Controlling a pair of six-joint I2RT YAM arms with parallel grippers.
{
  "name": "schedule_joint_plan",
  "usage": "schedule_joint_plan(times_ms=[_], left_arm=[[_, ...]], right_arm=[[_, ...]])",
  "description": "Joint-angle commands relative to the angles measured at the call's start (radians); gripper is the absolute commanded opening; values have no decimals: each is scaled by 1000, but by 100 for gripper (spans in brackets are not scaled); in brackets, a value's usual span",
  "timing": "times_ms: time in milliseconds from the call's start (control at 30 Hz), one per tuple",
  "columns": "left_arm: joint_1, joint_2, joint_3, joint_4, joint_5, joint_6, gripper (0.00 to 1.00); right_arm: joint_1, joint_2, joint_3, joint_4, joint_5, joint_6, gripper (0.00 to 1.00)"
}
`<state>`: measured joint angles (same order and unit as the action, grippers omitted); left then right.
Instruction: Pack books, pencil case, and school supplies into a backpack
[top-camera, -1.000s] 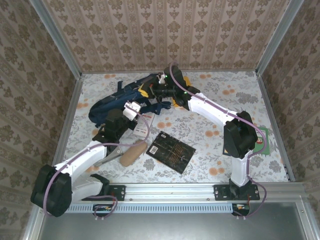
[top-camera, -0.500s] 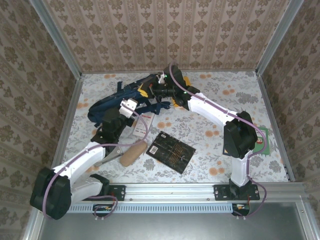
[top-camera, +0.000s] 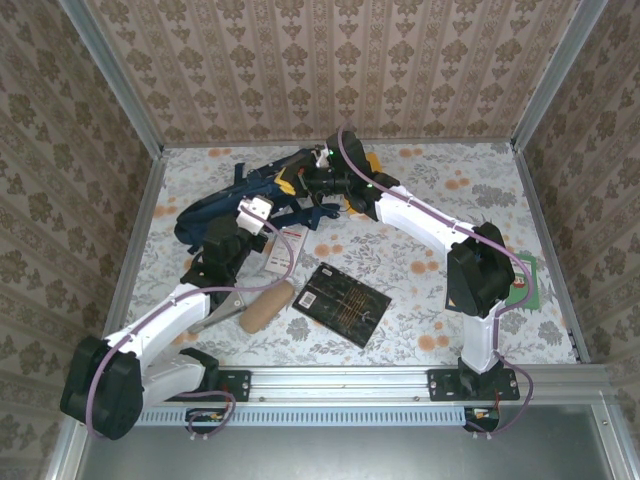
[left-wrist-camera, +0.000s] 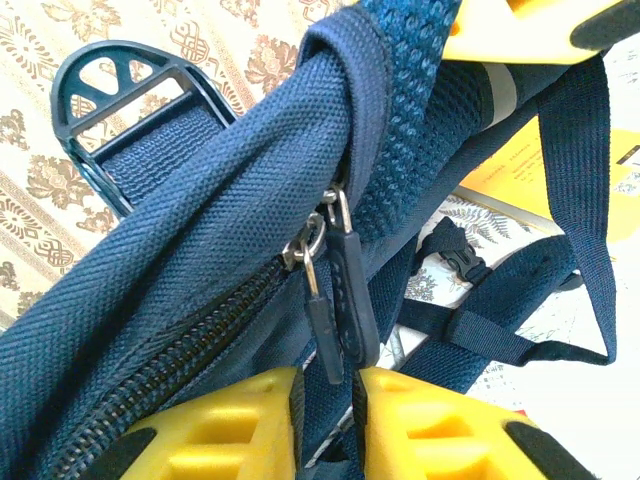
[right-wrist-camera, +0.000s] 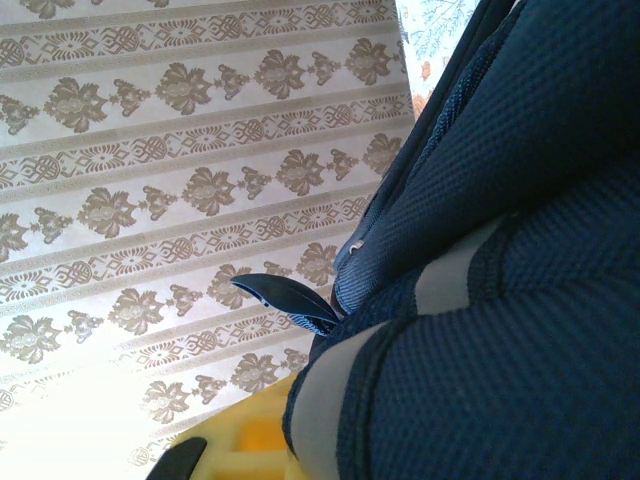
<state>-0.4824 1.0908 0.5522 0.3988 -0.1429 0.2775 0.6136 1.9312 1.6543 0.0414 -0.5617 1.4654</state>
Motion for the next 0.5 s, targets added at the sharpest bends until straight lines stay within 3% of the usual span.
schedule_joint_plan(times_ms=[0,133,233,333,467], left_arm=[[12,-34,49,73,-10,-35,23],[19,-49,51,85,-16,-61,22],[19,-48,61,62,-1,-59,14],[19,-48,58,67,-16,-58,24],[19,-57,51,67,-28,-59,26]], right_arm=[[23,-24,43,66,-75,3,0],[26,-23,34,72,-73,4,0],[28,-22,33,74,-73,6,0],[29,-21,33,75,-74,7,0],[32,-20,32,72,-72,7,0]])
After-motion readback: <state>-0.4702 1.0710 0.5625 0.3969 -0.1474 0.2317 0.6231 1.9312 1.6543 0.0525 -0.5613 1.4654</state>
